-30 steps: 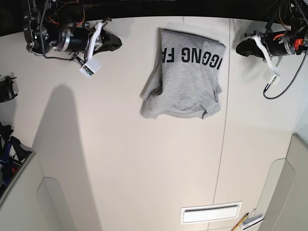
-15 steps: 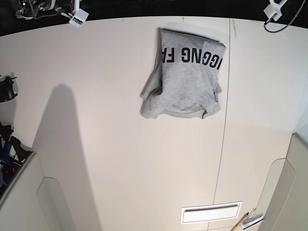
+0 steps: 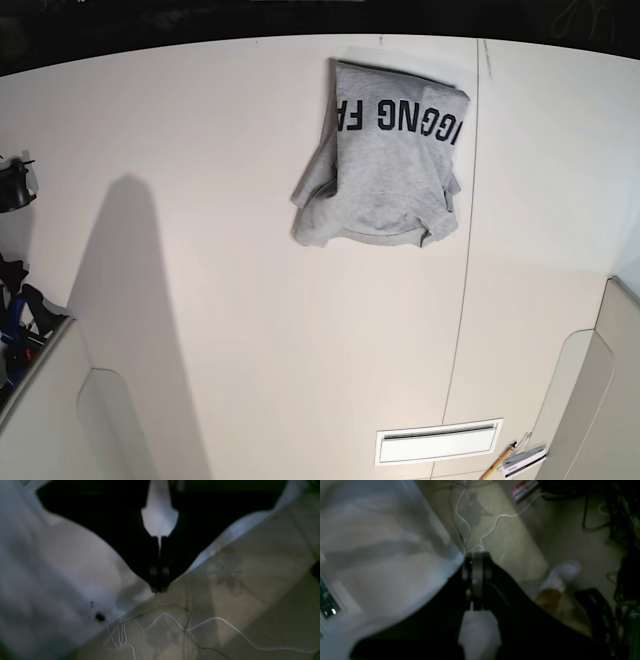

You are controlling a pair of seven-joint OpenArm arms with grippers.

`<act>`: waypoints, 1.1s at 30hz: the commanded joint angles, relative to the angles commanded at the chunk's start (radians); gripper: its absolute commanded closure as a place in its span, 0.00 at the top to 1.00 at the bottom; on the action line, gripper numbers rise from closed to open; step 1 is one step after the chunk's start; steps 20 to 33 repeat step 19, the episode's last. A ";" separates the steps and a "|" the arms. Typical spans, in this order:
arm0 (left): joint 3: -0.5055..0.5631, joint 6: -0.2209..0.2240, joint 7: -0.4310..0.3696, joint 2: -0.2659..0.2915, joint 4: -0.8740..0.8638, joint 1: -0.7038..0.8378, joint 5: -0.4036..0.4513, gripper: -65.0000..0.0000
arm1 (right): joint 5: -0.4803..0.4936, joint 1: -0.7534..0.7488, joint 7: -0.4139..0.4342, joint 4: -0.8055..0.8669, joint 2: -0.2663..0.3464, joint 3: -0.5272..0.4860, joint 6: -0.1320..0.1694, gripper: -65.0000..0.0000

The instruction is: Fold the T-shirt properly

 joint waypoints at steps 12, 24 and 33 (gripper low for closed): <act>0.240 0.000 -0.251 0.191 -0.625 -0.491 0.000 0.00 | -0.101 0.330 0.200 -0.567 -0.138 -0.238 -0.004 0.00; 0.254 0.123 -0.259 0.257 -0.739 -0.644 -0.001 0.00 | -0.174 0.410 0.200 -0.705 -0.240 -0.239 -0.004 0.00; 0.254 0.123 -0.259 0.257 -0.739 -0.644 -0.001 0.00 | -0.174 0.410 0.200 -0.705 -0.240 -0.239 -0.004 0.00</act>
